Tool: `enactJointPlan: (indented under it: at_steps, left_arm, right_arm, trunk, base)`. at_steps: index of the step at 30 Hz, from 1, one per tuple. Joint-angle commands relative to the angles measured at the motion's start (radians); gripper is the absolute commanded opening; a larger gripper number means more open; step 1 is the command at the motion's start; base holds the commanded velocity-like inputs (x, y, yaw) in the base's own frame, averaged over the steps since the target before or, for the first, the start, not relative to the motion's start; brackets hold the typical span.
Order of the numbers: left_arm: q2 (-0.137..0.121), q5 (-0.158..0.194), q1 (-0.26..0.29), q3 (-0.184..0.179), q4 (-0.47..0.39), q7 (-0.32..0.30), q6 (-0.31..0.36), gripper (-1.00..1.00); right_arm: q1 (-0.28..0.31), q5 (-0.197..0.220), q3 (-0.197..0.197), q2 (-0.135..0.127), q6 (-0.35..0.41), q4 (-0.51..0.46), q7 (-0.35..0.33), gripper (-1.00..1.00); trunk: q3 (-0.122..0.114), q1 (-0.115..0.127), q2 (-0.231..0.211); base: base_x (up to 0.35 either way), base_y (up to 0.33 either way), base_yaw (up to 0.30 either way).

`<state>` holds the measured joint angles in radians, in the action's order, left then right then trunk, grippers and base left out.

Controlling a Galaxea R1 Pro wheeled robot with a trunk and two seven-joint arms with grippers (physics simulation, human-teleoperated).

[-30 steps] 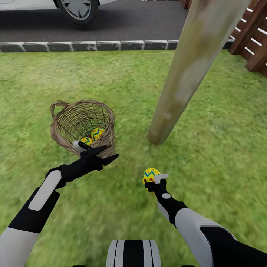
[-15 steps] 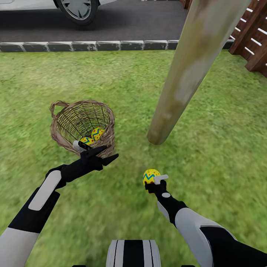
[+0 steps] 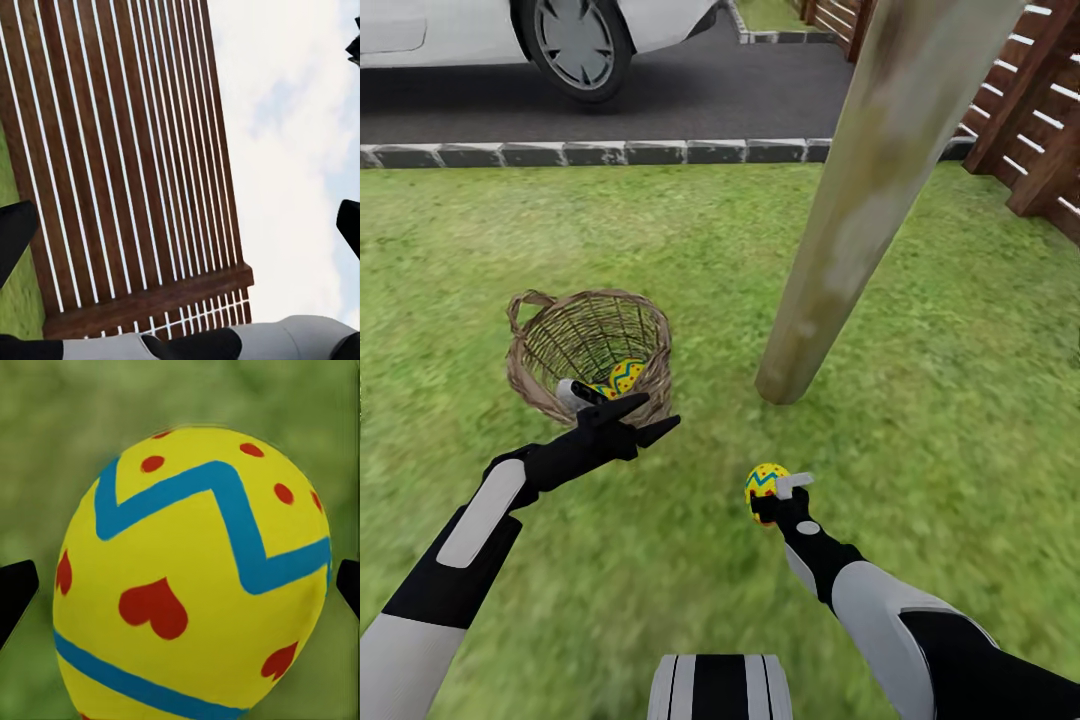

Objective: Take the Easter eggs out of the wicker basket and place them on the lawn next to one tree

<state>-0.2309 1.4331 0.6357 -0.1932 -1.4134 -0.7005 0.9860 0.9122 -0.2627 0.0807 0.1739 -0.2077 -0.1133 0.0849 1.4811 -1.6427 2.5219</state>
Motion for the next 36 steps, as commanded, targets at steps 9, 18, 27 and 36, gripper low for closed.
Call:
enactJointPlan:
  at_steps: [9, 18, 27, 36]
  left_arm:
    - [-0.002, 0.002, 0.001, 0.000, 0.003, -0.002, 0.003, 1.00]
    - [-0.003, -0.006, 0.001, 0.004, 0.053, 0.003, 0.006, 1.00]
    - [-0.017, -0.005, 0.002, 0.011, 0.048, 0.003, 0.008, 1.00]
    - [-0.018, -0.003, 0.002, 0.012, 0.047, 0.003, 0.010, 1.00]
  right_arm:
    - [0.001, -0.007, 0.008, 0.001, 0.021, -0.092, 0.004, 1.00]
    - [-0.009, 0.207, 0.010, -0.002, 1.011, -0.672, -0.221, 1.00]
    - [-0.010, 0.232, 0.014, -0.004, 1.169, -0.717, -0.238, 1.00]
    - [-0.010, 0.234, 0.016, -0.005, 1.212, -0.761, -0.238, 1.00]
  trunk:
    - [-0.034, 0.004, -0.002]
    - [-0.069, 0.008, -0.004]
    - [-0.104, 0.012, -0.006]
    - [-0.139, 0.016, -0.008]
  base:
    - [0.000, 0.000, 0.000]
    - [0.000, 0.000, 0.000]
    - [-0.021, 0.001, 0.000]
    - [-0.305, 0.099, 0.000]
